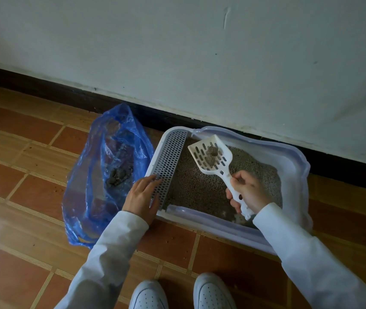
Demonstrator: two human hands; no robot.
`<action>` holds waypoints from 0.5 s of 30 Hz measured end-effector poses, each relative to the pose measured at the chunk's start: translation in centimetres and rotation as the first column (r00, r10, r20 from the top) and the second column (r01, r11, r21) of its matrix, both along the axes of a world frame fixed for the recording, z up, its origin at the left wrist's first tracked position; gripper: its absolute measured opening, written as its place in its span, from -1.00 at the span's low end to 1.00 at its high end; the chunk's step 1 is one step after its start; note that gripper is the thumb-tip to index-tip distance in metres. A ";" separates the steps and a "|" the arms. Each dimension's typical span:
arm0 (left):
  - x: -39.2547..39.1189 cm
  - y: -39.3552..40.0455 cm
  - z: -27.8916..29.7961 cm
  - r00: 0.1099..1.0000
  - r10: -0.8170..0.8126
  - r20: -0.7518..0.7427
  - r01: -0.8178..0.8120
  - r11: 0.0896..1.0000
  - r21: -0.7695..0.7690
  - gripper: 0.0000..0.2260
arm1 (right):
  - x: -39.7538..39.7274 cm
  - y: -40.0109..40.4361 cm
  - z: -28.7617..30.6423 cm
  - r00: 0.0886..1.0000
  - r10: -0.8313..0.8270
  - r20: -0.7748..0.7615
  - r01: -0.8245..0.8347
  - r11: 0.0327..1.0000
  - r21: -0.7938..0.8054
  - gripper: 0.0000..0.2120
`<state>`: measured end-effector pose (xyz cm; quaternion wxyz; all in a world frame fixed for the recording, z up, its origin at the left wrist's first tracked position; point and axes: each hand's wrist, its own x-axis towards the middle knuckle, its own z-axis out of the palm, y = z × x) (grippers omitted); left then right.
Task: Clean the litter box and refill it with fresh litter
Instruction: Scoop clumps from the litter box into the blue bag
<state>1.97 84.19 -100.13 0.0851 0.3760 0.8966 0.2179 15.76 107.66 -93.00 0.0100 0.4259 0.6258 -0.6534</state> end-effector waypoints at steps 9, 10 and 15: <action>-2.0 -4.0 0.1 0.911 0.412 0.019 -0.411 0.910 -0.047 -0.61 | -6.6 -4.6 1.9 0.920 0.382 -0.091 -0.372 0.921 0.113 -0.87; -2.2 -4.6 -0.1 0.897 0.441 0.024 -0.439 0.897 -0.059 -0.60 | -7.7 -5.3 1.7 0.898 0.434 -0.075 -0.420 0.895 0.151 -0.86; -2.3 -7.4 -0.5 0.837 0.548 0.013 -0.544 0.833 -0.103 -0.65 | -12.4 -8.4 0.0 0.757 0.642 0.125 -0.636 0.679 0.366 -0.83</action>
